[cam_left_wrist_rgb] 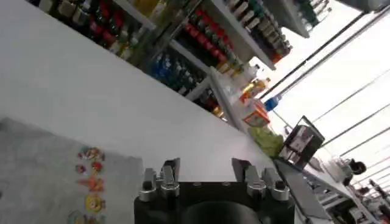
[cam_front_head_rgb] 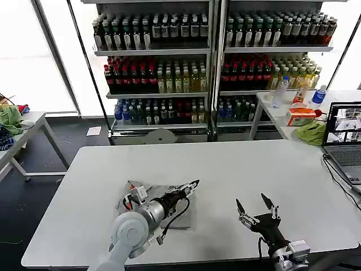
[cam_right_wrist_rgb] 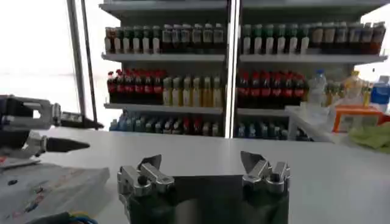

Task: Fold and organize the clothes.

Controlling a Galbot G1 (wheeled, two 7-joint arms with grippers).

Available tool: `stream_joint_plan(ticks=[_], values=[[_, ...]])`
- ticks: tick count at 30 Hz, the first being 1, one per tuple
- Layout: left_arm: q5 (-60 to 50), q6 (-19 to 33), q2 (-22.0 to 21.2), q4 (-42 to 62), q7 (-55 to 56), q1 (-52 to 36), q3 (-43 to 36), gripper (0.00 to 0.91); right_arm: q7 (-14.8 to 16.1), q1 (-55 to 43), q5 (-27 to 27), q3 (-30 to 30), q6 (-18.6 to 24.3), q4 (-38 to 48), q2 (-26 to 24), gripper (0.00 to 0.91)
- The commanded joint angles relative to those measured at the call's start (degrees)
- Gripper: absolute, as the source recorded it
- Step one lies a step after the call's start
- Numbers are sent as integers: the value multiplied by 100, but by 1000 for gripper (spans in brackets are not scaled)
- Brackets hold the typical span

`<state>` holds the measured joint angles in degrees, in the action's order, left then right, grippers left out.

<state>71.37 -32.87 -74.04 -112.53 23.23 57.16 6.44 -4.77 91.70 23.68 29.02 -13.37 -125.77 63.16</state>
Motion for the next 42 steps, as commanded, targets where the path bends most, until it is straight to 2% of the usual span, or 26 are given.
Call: stream_joint_plan(ticks=[1,4,5,10,16,25,26,27,28,36,42], values=[[-296,172,87,-209,-467,-321,621,907,-449,-1343,1597,-1102,-1308,638,-201,907],[-946,441,621,-375,-1113,-137,1151,907,-503,-1902,2099,-1441,-1488,905,-193,907],[-1291,513,803,-432,-1291,-18,1550,907,-528,-2143,2354,-1659,-1545,1036,-156,907],[-2308,842,1282,-488,-1749,378,2544,907,-449,-2659,2427,-2333,-1454,1655,10,907],[-2478,1056,1542,-695,-1884,869,3413,907,-291,-3076,2508,-2962,-1342,2122,173,907],[-2422,1076,1454,-870,-1953,1257,3767,907,-164,-3439,2283,-3382,-1256,2559,358,907],[-2406,1073,1445,-877,-1947,1266,3771,907,-133,-3488,2270,-3429,-1198,2634,397,746],[-2362,1068,1431,-884,-1943,1268,3777,907,-107,-3512,2260,-3445,-1169,2671,422,212],[-2345,1063,1428,-887,-1945,1269,3782,907,-82,-3532,2261,-3468,-1131,2691,440,0],[-2180,999,1373,-894,-1929,1306,3815,907,190,-3592,2009,-3614,-847,2746,617,0],[-2177,1004,1325,-869,-1919,1377,3833,907,313,-3528,1562,-3583,-636,2606,572,0]])
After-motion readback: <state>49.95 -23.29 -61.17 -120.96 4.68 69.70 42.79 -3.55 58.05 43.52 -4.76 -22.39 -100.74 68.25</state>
